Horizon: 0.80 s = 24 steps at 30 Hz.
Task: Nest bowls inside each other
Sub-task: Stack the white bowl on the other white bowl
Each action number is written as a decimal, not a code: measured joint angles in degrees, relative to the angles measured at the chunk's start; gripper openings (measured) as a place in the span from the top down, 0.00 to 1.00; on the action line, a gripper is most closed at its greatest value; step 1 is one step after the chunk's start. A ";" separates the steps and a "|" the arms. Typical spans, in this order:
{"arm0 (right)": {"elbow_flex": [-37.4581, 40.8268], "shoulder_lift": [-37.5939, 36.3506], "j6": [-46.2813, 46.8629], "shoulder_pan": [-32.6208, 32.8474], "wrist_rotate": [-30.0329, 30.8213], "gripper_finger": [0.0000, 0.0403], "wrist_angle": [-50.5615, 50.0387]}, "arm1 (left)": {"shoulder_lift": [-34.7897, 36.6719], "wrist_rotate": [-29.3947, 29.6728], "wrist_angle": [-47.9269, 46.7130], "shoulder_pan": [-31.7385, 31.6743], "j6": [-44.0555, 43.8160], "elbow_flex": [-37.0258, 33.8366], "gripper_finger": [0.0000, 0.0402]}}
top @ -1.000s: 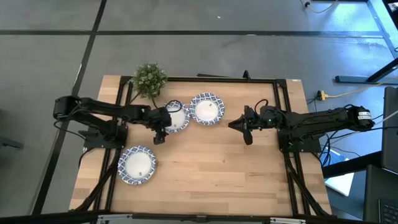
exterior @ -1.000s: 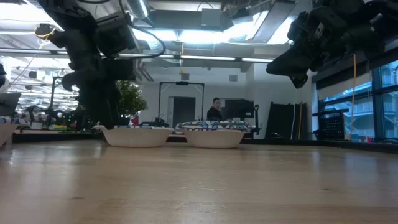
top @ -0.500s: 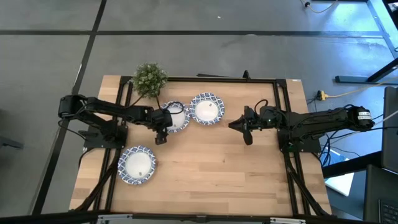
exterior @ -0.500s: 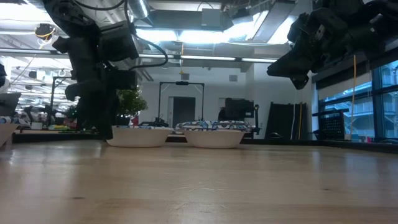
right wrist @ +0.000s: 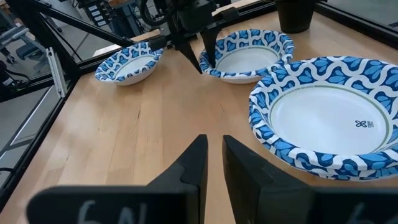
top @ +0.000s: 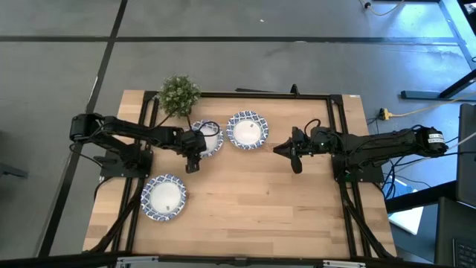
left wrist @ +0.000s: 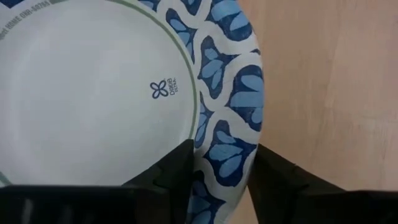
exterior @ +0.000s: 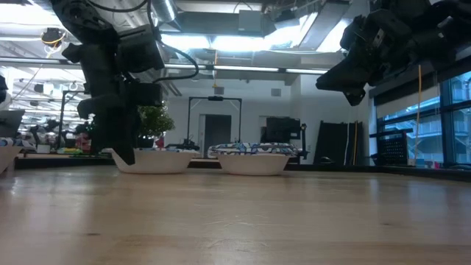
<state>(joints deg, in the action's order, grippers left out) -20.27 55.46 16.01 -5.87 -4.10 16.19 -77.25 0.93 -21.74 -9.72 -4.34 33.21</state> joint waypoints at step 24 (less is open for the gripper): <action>0.00 0.00 -0.02 0.00 0.00 0.87 -0.81 | 0.07 0.04 0.07 -0.02 0.00 0.00 0.77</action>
<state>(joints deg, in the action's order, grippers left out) -20.27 55.46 15.99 -5.87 -4.10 15.38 -77.19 0.96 -21.67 -9.74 -4.34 33.21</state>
